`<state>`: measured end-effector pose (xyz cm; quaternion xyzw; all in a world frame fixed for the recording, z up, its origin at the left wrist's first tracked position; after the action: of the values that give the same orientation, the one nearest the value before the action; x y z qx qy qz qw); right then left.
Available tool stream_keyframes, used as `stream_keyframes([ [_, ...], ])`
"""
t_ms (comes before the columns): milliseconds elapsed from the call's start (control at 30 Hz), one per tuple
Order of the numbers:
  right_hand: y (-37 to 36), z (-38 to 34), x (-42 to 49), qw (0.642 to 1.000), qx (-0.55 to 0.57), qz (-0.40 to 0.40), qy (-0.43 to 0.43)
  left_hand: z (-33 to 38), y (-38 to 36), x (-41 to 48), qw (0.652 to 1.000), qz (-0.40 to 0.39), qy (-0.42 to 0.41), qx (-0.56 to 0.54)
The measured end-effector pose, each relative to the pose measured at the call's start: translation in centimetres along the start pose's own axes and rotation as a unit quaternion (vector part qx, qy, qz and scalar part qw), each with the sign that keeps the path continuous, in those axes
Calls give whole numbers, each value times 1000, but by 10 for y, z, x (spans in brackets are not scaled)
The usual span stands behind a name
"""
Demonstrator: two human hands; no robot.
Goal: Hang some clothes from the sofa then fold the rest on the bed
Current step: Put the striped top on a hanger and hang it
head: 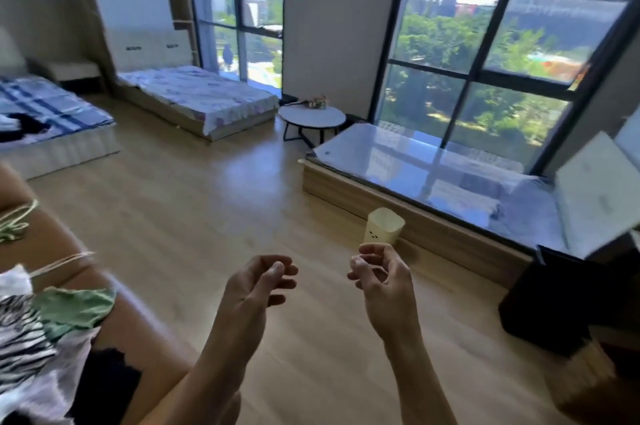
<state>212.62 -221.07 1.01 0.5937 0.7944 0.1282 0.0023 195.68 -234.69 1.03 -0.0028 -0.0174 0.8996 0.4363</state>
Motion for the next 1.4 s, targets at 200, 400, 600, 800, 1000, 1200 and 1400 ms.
stream_keyframes([
  [200,-80,20,112,995,-17,-100,0,-25,15,108,996,83,15,-15],
  [400,-170,29,234,985,-34,-166,24,-43,34,242,990,137,36,-3],
  [600,-293,19,345,966,-20,-254,46,-38,88,367,979,199,48,0],
  [800,-425,31,409,933,8,-359,12,-52,167,442,953,295,61,-23],
  [1000,-581,30,447,867,36,-497,18,-81,254,499,901,426,75,-42],
  [1200,-721,3,459,780,28,-623,52,-84,339,531,829,553,77,-44],
  [1400,-839,-11,419,700,19,-712,50,-98,414,528,756,645,73,-86],
])
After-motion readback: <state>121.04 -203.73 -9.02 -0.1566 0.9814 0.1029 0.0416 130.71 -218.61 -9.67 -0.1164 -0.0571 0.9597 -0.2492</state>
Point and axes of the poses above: each hand's wrist, its own x-axis towards the middle knuckle, its own y-axis out of the back of the hand, z = x × y, the point moved 8 cm from there along x, towards the middle knuckle, and after that the axes turned 2 degrees about x, right-handed, at the moved point
